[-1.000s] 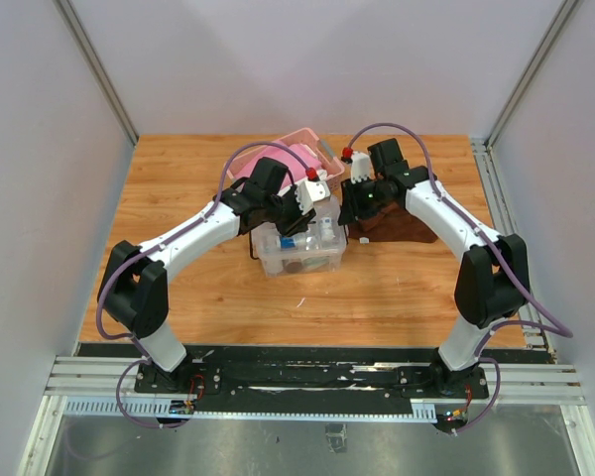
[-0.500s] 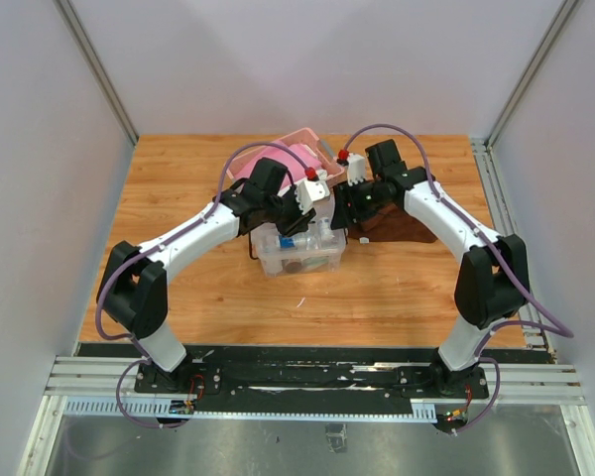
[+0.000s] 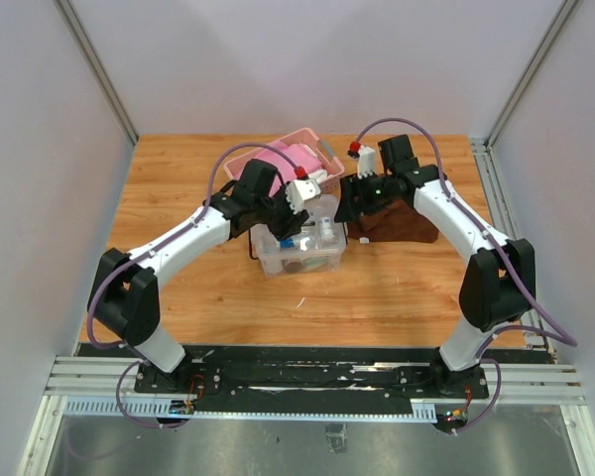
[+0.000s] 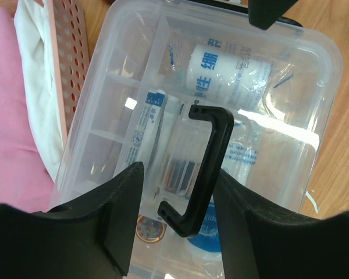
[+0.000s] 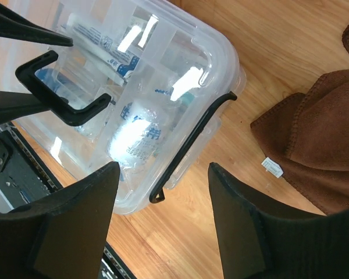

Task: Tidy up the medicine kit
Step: Close the medicine box at the center of the board.

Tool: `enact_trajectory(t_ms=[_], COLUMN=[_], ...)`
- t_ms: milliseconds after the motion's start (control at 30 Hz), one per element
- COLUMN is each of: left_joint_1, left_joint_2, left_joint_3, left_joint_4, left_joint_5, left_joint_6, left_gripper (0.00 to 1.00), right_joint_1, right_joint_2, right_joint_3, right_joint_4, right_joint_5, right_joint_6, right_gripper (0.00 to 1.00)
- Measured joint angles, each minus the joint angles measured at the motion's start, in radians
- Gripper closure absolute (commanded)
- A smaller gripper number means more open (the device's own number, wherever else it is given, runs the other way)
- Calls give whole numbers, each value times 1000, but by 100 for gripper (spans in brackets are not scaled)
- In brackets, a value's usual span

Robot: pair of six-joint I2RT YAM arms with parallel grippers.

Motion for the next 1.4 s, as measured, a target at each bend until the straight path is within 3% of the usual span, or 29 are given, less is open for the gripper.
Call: enact_trajectory(t_ms=[167, 300, 833, 1033, 1400], left_joint_1=[18, 58, 281, 393, 486], left_joint_2=[-45, -99, -235, -237, -236], left_joint_3=[-34, -71, -215, -229, -256], left_joint_4=[-7, -13, 1, 7, 42], left_joint_5=[-6, 13, 190, 248, 281], left_joint_6=[1, 5, -54, -111, -214], left_gripper=[30, 27, 27, 27, 24], right_joint_1=[-21, -29, -45, -48, -48], right_joint_2=[39, 94, 126, 112, 106], right_joint_3=[0, -5, -79, -125, -150], right_joint_4=[28, 49, 145, 203, 235], right_joint_5=[-49, -107, -255, -279, -290], right_joint_6=[29, 58, 159, 205, 238], right_gripper=[36, 37, 57, 61, 63])
